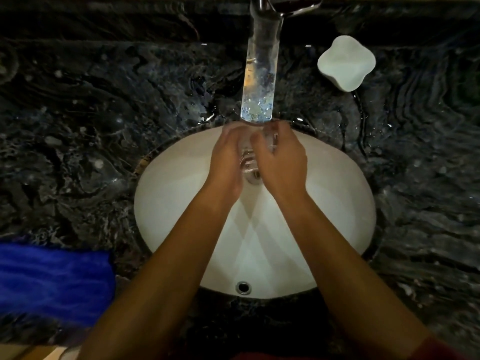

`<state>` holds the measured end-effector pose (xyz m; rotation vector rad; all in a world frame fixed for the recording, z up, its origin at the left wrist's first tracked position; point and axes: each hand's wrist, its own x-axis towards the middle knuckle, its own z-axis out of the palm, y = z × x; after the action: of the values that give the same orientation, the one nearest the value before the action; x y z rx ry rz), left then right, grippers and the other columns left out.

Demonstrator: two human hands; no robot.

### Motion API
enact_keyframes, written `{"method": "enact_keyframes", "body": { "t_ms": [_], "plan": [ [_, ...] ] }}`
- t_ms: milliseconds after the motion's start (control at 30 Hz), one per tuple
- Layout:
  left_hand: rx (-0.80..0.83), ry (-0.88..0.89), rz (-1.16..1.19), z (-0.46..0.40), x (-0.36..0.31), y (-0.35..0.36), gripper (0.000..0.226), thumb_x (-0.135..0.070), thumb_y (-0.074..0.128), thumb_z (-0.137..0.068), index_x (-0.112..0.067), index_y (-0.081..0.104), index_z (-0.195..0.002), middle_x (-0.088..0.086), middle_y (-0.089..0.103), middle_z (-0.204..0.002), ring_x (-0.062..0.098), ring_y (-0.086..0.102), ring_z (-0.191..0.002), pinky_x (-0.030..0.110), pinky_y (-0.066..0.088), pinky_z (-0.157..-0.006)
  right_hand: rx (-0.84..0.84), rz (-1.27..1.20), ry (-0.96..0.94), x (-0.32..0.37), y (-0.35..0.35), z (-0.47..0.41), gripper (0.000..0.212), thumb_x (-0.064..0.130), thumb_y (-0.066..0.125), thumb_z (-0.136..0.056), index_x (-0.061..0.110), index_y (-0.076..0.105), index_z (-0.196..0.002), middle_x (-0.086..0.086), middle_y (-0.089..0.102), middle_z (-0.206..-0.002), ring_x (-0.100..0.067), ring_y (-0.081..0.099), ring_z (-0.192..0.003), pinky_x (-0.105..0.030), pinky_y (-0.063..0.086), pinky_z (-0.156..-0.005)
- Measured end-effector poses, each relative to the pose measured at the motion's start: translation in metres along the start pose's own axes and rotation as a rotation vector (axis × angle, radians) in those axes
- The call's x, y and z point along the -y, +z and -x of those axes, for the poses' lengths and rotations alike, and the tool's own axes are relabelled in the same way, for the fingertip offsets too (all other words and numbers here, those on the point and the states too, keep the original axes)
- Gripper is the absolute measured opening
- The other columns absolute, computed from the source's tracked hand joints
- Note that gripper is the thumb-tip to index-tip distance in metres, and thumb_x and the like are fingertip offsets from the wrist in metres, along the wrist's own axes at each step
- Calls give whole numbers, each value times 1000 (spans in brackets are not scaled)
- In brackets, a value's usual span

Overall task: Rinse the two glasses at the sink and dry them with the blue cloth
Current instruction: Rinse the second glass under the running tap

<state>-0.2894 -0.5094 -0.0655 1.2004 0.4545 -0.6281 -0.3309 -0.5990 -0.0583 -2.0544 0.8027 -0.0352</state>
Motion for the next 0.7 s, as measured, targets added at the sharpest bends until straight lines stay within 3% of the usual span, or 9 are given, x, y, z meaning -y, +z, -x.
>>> {"method": "enact_keyframes", "body": {
  "t_ms": [67, 133, 200, 267, 367, 500, 600, 700],
  "plan": [
    [-59, 90, -60, 5, 0, -1, 14, -15, 57, -93, -19, 71, -95, 9, 73, -98, 23, 70, -91, 37, 55, -78, 108, -76, 170, 0, -6, -7, 35, 59, 50, -93, 27, 62, -97, 10, 68, -83, -8, 65, -69, -26, 48, -58],
    [-63, 153, -127, 5, -3, -5, 14, -20, 61, -89, -18, 74, -94, 8, 74, -92, 22, 69, -86, 36, 56, -77, 284, -315, 438, 0, -12, -16, 34, 54, 54, -97, 24, 69, -93, 4, 71, -79, -8, 65, -54, -22, 46, -44],
    [3, 180, -203, 2, -5, -9, 15, -22, 62, -89, -17, 75, -95, 7, 76, -90, 24, 71, -87, 37, 56, -80, 460, -600, 628, -1, -21, -21, 38, 48, 56, -97, 14, 73, -106, -7, 76, -85, -18, 63, -48, -19, 38, -38],
    [110, 165, -239, 1, -9, -16, 16, -19, 67, -87, -17, 77, -100, 10, 78, -100, 30, 72, -99, 42, 56, -91, 596, -822, 671, -4, -26, -23, 44, 46, 56, -96, 10, 70, -116, -10, 73, -83, -22, 60, -49, -20, 38, -39],
    [287, 116, -344, 1, -13, -24, 30, -6, 69, -80, -21, 77, -105, 0, 77, -103, 18, 71, -102, 37, 56, -93, 588, -874, 666, -9, -28, -26, 43, 46, 52, -101, 12, 72, -116, -8, 72, -75, -22, 60, -48, -19, 36, -39],
    [252, 222, -732, -6, -20, -25, 30, 4, 65, -72, -18, 69, -92, -6, 70, -88, -4, 65, -75, 11, 50, -71, 467, -496, 447, -6, -25, -28, 40, 50, 56, -96, 15, 74, -102, -5, 74, -72, -21, 61, -49, -21, 31, -37],
    [300, 338, -898, -17, -28, -22, 31, 11, 71, -84, -19, 67, -89, -12, 65, -80, -2, 61, -71, 15, 46, -68, 532, -277, 248, -2, -22, -26, 53, 60, 55, -95, 11, 67, -112, -9, 76, -84, -21, 65, -52, -23, 34, -36],
    [332, 385, -794, -19, -35, -22, 24, -1, 76, -82, -12, 71, -103, 1, 71, -86, 15, 65, -79, 24, 51, -74, 521, -327, 235, 3, -24, -25, 37, 51, 59, -99, 17, 67, -111, -10, 78, -101, -23, 74, -72, -25, 43, -38]
  ]
}}
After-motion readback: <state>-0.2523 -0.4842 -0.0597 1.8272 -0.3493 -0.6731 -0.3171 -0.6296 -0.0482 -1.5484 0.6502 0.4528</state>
